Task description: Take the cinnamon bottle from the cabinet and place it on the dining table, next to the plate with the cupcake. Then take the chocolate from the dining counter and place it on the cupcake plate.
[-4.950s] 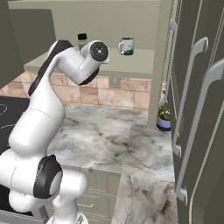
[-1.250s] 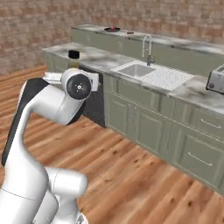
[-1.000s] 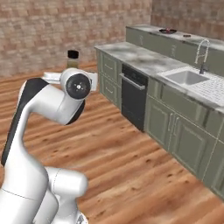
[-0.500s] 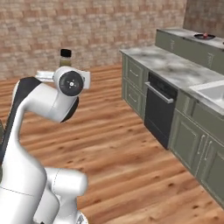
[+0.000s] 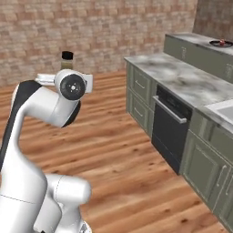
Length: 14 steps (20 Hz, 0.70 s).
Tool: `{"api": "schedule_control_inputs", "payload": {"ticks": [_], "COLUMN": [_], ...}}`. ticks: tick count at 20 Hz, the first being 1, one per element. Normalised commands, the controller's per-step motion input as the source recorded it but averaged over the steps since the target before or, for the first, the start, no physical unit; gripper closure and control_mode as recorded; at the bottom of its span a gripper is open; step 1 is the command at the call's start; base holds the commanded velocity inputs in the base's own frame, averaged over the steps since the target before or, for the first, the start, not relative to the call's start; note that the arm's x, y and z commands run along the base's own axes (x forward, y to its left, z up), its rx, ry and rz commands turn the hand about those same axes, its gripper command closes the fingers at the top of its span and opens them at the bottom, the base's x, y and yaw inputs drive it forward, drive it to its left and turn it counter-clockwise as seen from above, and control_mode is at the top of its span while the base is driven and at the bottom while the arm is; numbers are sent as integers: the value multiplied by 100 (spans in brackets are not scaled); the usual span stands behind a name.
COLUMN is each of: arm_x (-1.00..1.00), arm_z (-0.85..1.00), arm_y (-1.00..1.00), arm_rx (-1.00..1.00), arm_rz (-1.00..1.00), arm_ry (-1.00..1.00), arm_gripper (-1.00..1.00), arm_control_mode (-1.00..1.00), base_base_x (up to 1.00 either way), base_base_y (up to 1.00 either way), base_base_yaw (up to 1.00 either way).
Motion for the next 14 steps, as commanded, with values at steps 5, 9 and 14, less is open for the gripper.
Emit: {"api": "schedule_control_inputs", "payload": {"ticks": [5, 9, 14], "arm_x": [0, 0, 0], "arm_z": [0, 0, 0], "arm_y": [0, 0, 0], "arm_rx": [0, 0, 0], "arm_rz": [0, 0, 0], "arm_ry": [0, 0, 0], "arm_gripper": [100, 100, 100], "arm_control_mode": [100, 100, 100], "base_base_x": [94, 94, 94], "base_base_y": [0, 3, 16], "base_base_yaw": [0, 0, -2]}}
